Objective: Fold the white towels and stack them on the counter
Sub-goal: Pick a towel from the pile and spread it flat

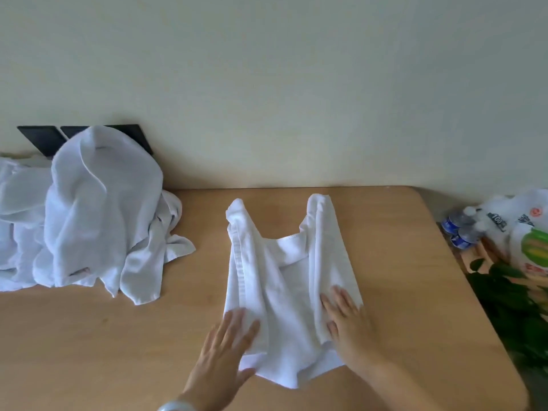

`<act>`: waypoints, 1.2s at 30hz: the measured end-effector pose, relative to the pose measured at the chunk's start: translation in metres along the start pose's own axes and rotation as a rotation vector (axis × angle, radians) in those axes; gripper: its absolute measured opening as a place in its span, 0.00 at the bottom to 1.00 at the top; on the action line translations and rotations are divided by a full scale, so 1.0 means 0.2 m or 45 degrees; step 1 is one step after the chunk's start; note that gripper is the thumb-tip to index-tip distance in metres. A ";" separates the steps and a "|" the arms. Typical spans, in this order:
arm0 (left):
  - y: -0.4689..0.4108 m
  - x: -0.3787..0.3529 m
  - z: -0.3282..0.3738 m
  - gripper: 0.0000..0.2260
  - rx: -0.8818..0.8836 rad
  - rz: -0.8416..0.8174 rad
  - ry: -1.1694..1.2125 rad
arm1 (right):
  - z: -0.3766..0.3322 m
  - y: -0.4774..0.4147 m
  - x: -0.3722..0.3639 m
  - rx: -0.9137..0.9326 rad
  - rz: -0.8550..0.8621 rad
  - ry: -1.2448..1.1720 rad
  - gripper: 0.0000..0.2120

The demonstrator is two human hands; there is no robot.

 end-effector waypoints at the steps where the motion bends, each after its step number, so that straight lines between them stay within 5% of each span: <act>1: 0.01 0.01 0.02 0.41 -0.027 0.056 0.001 | 0.04 0.01 0.05 -0.158 0.128 -0.105 0.24; 4: -0.01 0.07 0.06 0.34 -0.052 0.258 0.022 | 0.22 0.06 0.11 -0.790 0.316 -0.528 0.18; 7: -0.05 0.11 0.12 0.33 0.001 0.289 0.150 | 0.24 0.11 0.12 -1.062 0.287 -0.904 0.13; 13: -0.07 0.15 0.07 0.17 0.847 0.238 0.902 | 0.16 0.12 0.09 -1.268 0.126 -1.605 0.04; 18: -0.10 0.10 0.17 0.15 0.964 0.006 1.546 | 0.09 0.12 0.25 -1.104 0.337 -1.525 0.07; 22: -0.10 0.18 0.18 0.06 0.955 0.147 1.409 | -0.19 0.06 0.49 -0.562 0.568 -1.045 0.14; 26: -0.15 0.43 0.26 0.10 0.663 0.324 1.471 | -0.60 0.04 0.53 -0.035 0.416 -0.868 0.24; 30: -0.21 0.61 0.33 0.07 0.452 0.249 1.764 | -0.70 0.03 0.54 -0.095 0.341 -1.247 0.16; 36: -0.15 0.71 0.31 0.07 0.564 0.366 1.660 | -0.64 0.02 0.61 -0.120 0.645 -0.933 0.10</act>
Point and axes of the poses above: each hand's wrist, its own y-axis away from the middle knuckle, its own x-axis out of the back of the hand, z = x × y, the point moved 6 cm from there along -y, towards the middle knuckle
